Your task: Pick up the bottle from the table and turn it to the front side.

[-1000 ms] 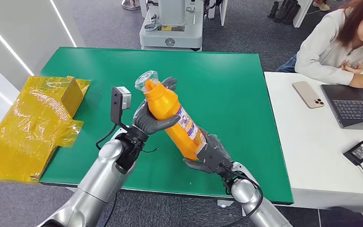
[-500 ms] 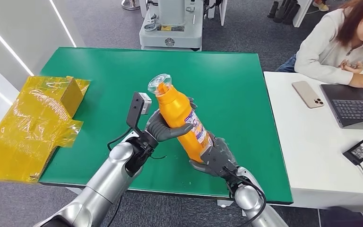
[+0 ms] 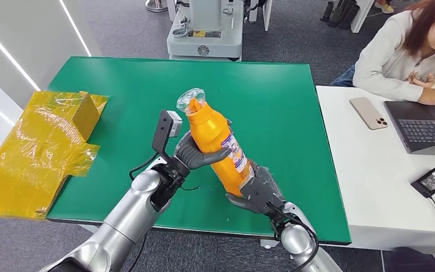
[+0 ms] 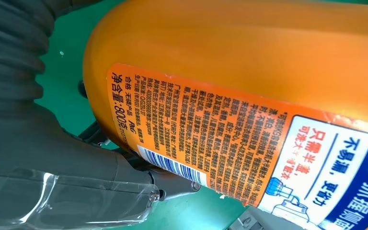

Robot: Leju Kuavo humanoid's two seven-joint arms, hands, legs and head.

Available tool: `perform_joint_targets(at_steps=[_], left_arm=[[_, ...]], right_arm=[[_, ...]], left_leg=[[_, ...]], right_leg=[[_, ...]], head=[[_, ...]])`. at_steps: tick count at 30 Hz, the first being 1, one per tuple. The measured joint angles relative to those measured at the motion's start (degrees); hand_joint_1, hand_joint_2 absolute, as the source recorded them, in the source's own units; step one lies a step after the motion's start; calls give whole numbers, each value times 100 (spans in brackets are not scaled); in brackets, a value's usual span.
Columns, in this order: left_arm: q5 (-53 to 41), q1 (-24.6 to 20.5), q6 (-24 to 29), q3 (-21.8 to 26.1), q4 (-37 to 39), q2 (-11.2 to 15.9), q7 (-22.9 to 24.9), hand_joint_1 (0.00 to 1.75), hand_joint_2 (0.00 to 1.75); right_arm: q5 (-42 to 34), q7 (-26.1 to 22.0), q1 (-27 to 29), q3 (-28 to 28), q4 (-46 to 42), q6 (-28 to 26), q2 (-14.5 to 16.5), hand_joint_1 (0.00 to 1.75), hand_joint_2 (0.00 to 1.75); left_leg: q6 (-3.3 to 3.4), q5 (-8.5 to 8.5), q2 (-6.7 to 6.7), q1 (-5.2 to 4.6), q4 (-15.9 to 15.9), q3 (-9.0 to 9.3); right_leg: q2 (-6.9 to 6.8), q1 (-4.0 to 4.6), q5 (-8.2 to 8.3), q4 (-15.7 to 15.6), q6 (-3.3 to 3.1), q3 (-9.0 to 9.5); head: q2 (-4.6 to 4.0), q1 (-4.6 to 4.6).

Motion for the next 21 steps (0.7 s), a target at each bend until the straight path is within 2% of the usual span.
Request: perform_joint_targets(at_steps=[21], left_arm=[[-1, 0, 0, 0, 0, -2, 1, 175, 175]], right_arm=[[0, 0, 7, -6, -2, 0, 9, 175, 175]], left_leg=[[0, 0, 0, 0, 0, 0]], right_leg=[[0, 0, 0, 0, 0, 0]], head=[[0, 0]])
